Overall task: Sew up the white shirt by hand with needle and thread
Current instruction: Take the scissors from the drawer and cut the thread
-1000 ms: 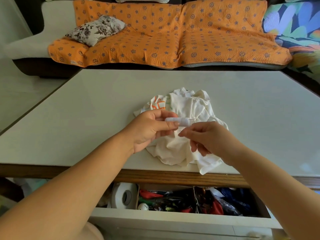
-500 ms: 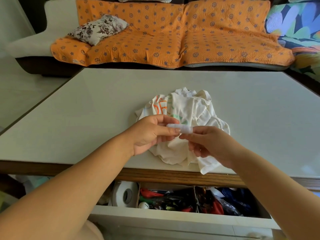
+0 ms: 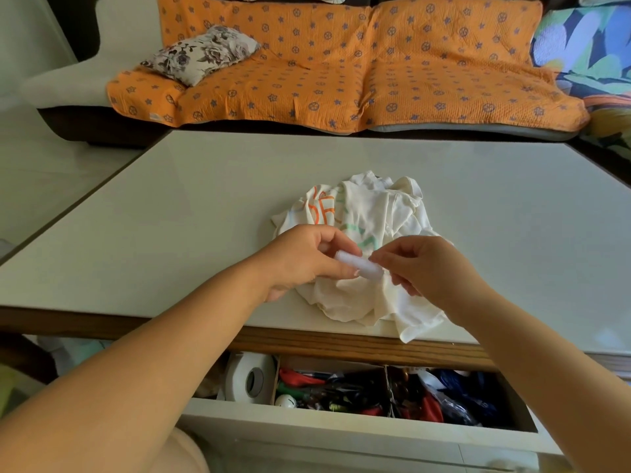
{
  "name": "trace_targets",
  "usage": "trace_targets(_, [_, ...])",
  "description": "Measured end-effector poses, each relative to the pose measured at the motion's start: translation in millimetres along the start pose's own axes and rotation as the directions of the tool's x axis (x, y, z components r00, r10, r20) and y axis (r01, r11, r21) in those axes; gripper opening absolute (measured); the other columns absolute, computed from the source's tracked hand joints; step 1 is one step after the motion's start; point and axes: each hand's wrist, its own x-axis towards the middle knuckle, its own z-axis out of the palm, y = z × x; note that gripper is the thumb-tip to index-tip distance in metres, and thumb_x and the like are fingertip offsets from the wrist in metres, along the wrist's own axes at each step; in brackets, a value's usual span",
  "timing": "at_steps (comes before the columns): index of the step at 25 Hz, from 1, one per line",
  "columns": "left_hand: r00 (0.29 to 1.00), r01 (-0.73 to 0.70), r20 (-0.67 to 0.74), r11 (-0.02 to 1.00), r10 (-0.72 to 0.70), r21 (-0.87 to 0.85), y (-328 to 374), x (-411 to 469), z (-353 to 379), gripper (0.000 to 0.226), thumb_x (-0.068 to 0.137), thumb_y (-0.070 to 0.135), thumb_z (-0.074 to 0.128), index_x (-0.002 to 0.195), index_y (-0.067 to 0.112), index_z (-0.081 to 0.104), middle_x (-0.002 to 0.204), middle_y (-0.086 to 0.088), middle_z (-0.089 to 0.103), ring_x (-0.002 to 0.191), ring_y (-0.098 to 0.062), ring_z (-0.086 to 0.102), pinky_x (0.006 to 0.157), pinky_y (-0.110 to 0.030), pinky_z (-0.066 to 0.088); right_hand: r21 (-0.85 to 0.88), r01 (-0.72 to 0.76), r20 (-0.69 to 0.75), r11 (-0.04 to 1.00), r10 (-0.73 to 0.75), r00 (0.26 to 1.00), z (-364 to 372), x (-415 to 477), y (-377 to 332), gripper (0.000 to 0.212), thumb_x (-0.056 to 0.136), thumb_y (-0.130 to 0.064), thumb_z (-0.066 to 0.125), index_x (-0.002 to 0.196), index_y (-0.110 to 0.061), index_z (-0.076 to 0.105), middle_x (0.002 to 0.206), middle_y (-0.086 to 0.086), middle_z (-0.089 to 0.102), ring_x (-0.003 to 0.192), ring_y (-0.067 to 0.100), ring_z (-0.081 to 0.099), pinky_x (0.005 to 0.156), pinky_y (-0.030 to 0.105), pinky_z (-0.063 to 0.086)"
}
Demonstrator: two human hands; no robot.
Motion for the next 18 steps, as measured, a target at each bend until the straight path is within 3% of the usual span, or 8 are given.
trace_targets(2, [0.997, 0.071, 0.055, 0.950, -0.057, -0.304, 1.2, -0.1, 1.0, 0.023, 0.080, -0.005, 0.070, 0.095, 0.012, 0.067, 0.090, -0.004, 0.073, 0.086, -0.013, 0.070, 0.081, -0.024, 0.058, 0.178, -0.124, 0.177, 0.976, 0.092, 0.980, 2.0, -0.8, 5.3, 0.015, 0.091, -0.026, 0.065, 0.087, -0.015, 0.074, 0.058, -0.003, 0.058, 0.045, 0.007, 0.043, 0.049, 0.019, 0.036])
trace_targets(4, [0.996, 0.091, 0.037, 0.896, -0.084, -0.434, 0.6, 1.5, 1.7, 0.023, 0.080, -0.007, 0.069, 0.094, 0.011, 0.066, 0.088, -0.004, 0.071, 0.083, -0.012, 0.069, 0.076, -0.021, 0.057, 0.360, -0.209, 0.322, 0.909, 0.089, 0.942, 8.7, -5.0, 9.9, 0.014, 0.092, -0.021, 0.064, 0.092, -0.011, 0.074, 0.063, 0.001, 0.058, 0.049, 0.010, 0.047, 0.048, 0.019, 0.038])
trace_targets(6, [0.996, 0.072, -0.018, 0.919, -0.085, -0.387, -1.4, 3.0, 2.8, 0.024, 0.079, -0.008, 0.070, 0.094, 0.011, 0.066, 0.089, -0.003, 0.070, 0.085, -0.012, 0.068, 0.076, -0.022, 0.057, 0.435, -0.223, 0.380, 0.872, 0.047, 0.924, 13.9, -11.2, 9.3, 0.015, 0.092, -0.018, 0.062, 0.094, -0.009, 0.074, 0.065, 0.002, 0.061, 0.051, 0.011, 0.052, 0.049, 0.020, 0.041])
trace_targets(8, [0.995, 0.046, -0.071, 0.946, -0.072, -0.322, -2.8, 2.5, 3.0, 0.025, 0.079, -0.008, 0.072, 0.093, 0.012, 0.066, 0.093, -0.004, 0.070, 0.087, -0.012, 0.068, 0.074, -0.020, 0.056, 0.372, -0.219, 0.384, 0.902, 0.065, 0.921, 13.8, -15.9, 5.1, 0.016, 0.093, -0.018, 0.061, 0.096, -0.007, 0.072, 0.069, 0.004, 0.066, 0.054, 0.013, 0.059, 0.050, 0.022, 0.043])
trace_targets(11, [0.991, 0.012, -0.127, 0.976, -0.041, -0.220, -4.9, -0.6, 0.6, 0.026, 0.078, -0.007, 0.074, 0.093, 0.013, 0.067, 0.100, -0.008, 0.070, 0.092, -0.012, 0.067, 0.069, -0.014, 0.052, 0.201, -0.193, 0.244, 0.961, 0.141, 0.959, 3.9, -19.5, 2.5, 0.021, 0.090, -0.025, 0.067, 0.105, -0.010, 0.066, 0.083, 0.007, 0.073, 0.063, 0.018, 0.070, 0.054, 0.026, 0.053])
trace_targets(14, [0.994, -0.035, -0.107, 0.998, 0.029, -0.057, -8.6, -7.2, 0.5, 0.026, 0.076, -0.002, 0.077, 0.092, 0.016, 0.068, 0.102, -0.008, 0.073, 0.094, -0.014, 0.068, 0.077, -0.018, 0.055, 0.278, -0.051, 0.108, 0.959, 0.022, 0.994, 2.5, -24.5, -0.4, 0.044, 0.079, -0.035, 0.074, 0.119, -0.024, 0.058, 0.097, 0.001, 0.073, 0.080, 0.017, 0.073, 0.070, 0.030, 0.060])
trace_targets(18, [0.997, -0.051, 0.069, 0.987, 0.040, 0.154, -8.7, -22.6, -1.3, 0.024, 0.076, 0.008, 0.081, 0.093, 0.020, 0.070, 0.105, -0.008, 0.072, 0.098, -0.016, 0.068, 0.093, -0.032, 0.055, 0.254, 0.000, 0.095, 0.967, -0.025, 0.995, 25.8, -44.1, -1.0, 0.014, 0.086, -0.023, 0.072, 0.099, -0.020, 0.074, 0.079, 0.002, 0.076, 0.074, 0.015, 0.073, 0.075, 0.023, 0.058])
